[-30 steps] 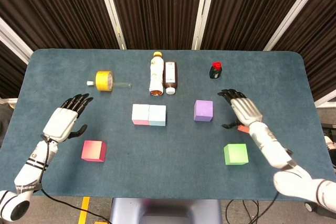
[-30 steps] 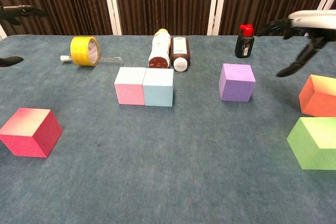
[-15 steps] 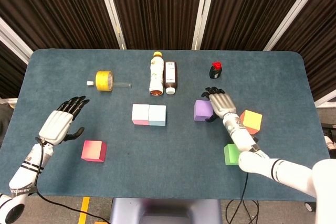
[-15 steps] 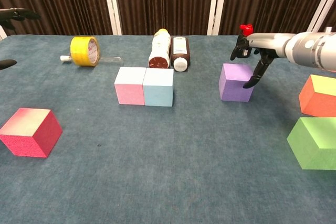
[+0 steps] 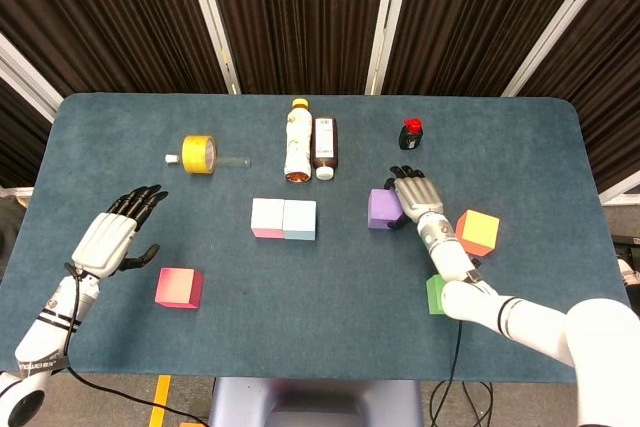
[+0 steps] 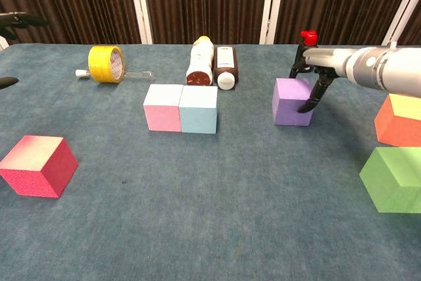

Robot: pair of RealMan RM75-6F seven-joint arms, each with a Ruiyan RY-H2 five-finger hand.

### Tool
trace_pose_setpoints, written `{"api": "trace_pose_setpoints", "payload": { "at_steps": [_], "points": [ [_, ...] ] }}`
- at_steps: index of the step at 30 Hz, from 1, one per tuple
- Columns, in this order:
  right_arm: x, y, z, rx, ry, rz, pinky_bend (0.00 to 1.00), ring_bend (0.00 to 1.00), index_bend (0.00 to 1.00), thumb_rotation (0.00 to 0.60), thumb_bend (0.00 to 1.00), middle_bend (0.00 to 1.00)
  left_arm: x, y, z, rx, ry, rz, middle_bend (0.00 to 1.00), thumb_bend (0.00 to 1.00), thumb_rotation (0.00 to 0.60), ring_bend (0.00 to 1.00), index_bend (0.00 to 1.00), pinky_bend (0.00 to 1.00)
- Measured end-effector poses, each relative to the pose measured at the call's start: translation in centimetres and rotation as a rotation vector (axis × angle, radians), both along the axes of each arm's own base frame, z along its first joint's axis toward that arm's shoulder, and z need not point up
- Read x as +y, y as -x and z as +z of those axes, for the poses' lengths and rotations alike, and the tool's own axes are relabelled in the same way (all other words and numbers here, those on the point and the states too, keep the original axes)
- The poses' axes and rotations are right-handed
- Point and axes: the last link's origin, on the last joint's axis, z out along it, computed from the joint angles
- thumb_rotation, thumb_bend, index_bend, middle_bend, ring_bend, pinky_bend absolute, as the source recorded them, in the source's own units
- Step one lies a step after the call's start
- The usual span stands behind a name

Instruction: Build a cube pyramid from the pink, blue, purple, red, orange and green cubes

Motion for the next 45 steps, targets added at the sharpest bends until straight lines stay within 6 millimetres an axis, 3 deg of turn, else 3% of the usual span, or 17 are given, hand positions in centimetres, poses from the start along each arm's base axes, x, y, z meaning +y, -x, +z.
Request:
{"api": "trace_pose_setpoints", "payload": {
  "at_steps": [10,26,45],
  "points": [
    [0.6,-2.8,0.2,-0.061,-0.025,0.028,0.22,0.07,0.51,0.600,0.32,0.18,-0.3,0.0,0.2,0.004,-0.004,-0.014,0.02,0.37,0.600,0.00,0.07,0.14],
    [1.4,-8.6,-4.1,-0.044,-0.068,0.039,0.22,0.07,0.51,0.600,0.32,0.18,-0.7,1.2,0.1,-0.007,0.011,0.002,0.02,0.37,0.600,0.00,0.07,0.14],
    [1.6,-9.8,-5.4,-0.024,-0.065,0.022,0.22,0.07,0.51,0.600,0.32,0.18,-0.7,2.0,-0.2,-0.027,0.027,0.013,0.01,0.37,0.600,0.00,0.07,0.14]
  ]
}}
